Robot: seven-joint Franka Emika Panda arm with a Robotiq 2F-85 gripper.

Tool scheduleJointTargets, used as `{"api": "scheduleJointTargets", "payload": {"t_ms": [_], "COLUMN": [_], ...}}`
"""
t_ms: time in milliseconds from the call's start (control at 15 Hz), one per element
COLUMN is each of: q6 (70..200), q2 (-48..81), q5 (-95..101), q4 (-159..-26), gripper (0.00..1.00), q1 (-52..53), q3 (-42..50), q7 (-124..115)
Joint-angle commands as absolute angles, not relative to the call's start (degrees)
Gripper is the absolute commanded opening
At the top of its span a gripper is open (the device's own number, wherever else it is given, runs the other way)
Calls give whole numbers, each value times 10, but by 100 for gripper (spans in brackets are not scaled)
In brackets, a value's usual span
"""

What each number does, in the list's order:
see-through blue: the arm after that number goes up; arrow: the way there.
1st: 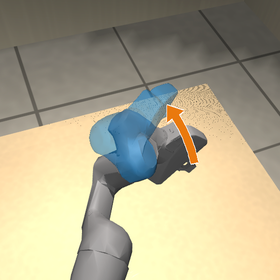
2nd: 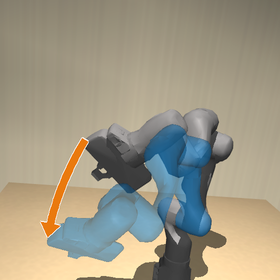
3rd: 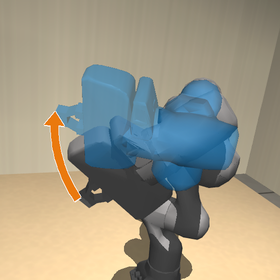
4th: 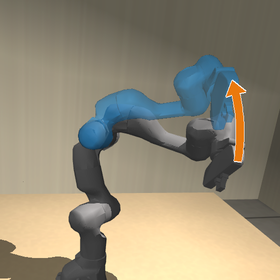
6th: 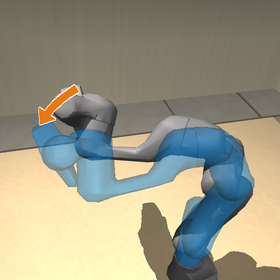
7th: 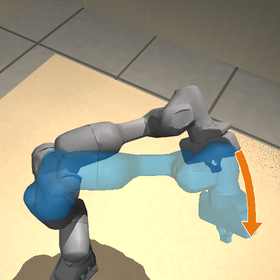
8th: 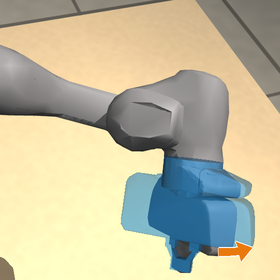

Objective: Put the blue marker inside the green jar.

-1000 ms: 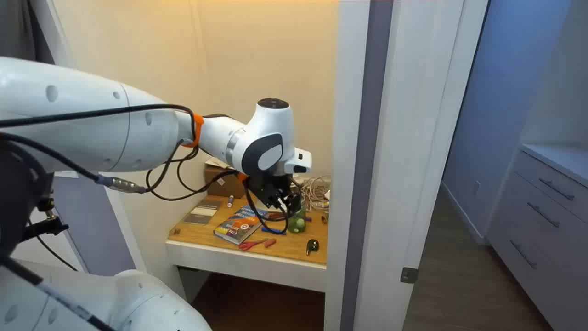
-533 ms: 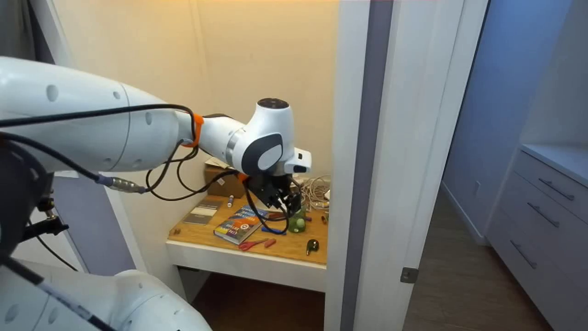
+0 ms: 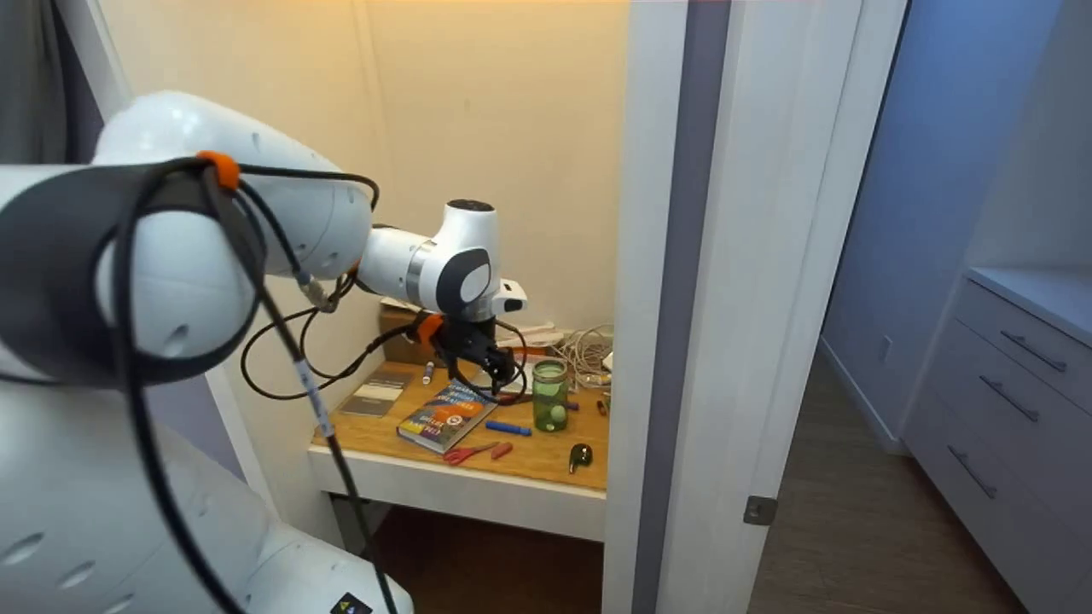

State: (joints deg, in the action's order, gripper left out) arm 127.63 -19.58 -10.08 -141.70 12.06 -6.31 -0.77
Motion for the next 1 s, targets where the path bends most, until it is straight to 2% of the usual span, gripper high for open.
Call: {"api": "scheduleJointTargets", "payload": {"t_ms": [0,467,533,933], "q6": [1274,1284,1288,1287], "q2": [-62,101,58,99], "q5": [-80,10,-16,1], "q4": [-1313,-1186,-1232,-1194], "gripper": [100,100,100,100], "q1": [138,154,148,149], "q3": [-96,-145,-144,-149], "q7": [41,138,108,131]}}
